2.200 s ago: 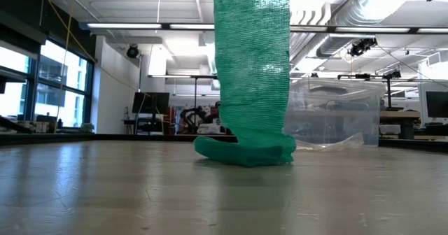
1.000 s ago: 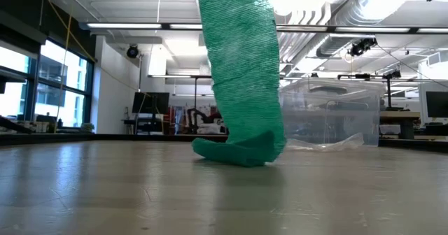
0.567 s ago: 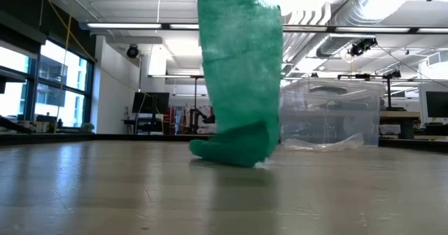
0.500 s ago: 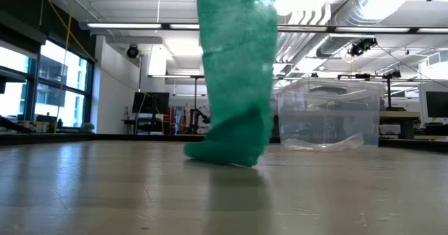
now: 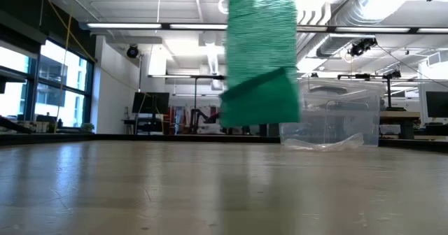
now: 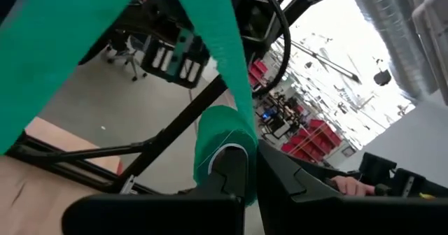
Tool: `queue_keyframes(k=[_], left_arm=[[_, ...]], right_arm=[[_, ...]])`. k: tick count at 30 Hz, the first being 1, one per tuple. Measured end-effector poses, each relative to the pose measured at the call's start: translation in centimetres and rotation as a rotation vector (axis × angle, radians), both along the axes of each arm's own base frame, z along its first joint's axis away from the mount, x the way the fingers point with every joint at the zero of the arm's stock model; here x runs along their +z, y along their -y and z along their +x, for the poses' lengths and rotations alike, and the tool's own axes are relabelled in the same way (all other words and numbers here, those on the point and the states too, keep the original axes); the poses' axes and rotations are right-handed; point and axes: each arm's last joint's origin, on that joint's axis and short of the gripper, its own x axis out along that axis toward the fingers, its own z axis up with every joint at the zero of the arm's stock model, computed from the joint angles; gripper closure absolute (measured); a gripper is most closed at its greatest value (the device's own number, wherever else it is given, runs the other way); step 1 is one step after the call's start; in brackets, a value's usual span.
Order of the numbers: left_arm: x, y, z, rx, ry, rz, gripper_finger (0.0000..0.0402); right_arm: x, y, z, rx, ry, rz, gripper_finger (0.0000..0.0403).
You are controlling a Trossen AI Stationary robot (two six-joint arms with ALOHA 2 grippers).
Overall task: Roll bandage
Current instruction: Roll the green bandage
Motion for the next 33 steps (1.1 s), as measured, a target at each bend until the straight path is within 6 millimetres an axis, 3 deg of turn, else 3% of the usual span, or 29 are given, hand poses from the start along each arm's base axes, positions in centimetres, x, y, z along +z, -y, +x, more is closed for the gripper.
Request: queue_keyframes(k=[7, 11, 19, 23, 33], left_arm=[[-0.4, -0.5, 0.2, 0.020, -0.041, 0.012, 0.0394], [-0.4, -0.6, 0.3, 0.027, -0.041, 0.009, 0.0394], [0.0, -0.3, 0.1, -0.012, -0.003, -0.005, 0.0394], [0.3, -0.1, 0.0, -0.020, 0.027, 0.004, 0.0394], [1.1, 0.5, -0.5, -0.033, 0.120, 0.020, 0.0394]], right_arm=[[1.1, -0.8, -1.2, 0.082, 0.124, 0.021, 0.0402], [1.6, -0.2, -1.1, 0.102, 0.202, 0.050, 0.0402], [1.2, 1.3, -0.1, -0.008, 0.165, 0.117, 0.0403], [0.4, 1.9, 0.6, -0.037, 0.138, 0.203, 0.0403], [-2.3, 0.9, 1.5, 0.068, 0.069, 0.448, 0.0403]])
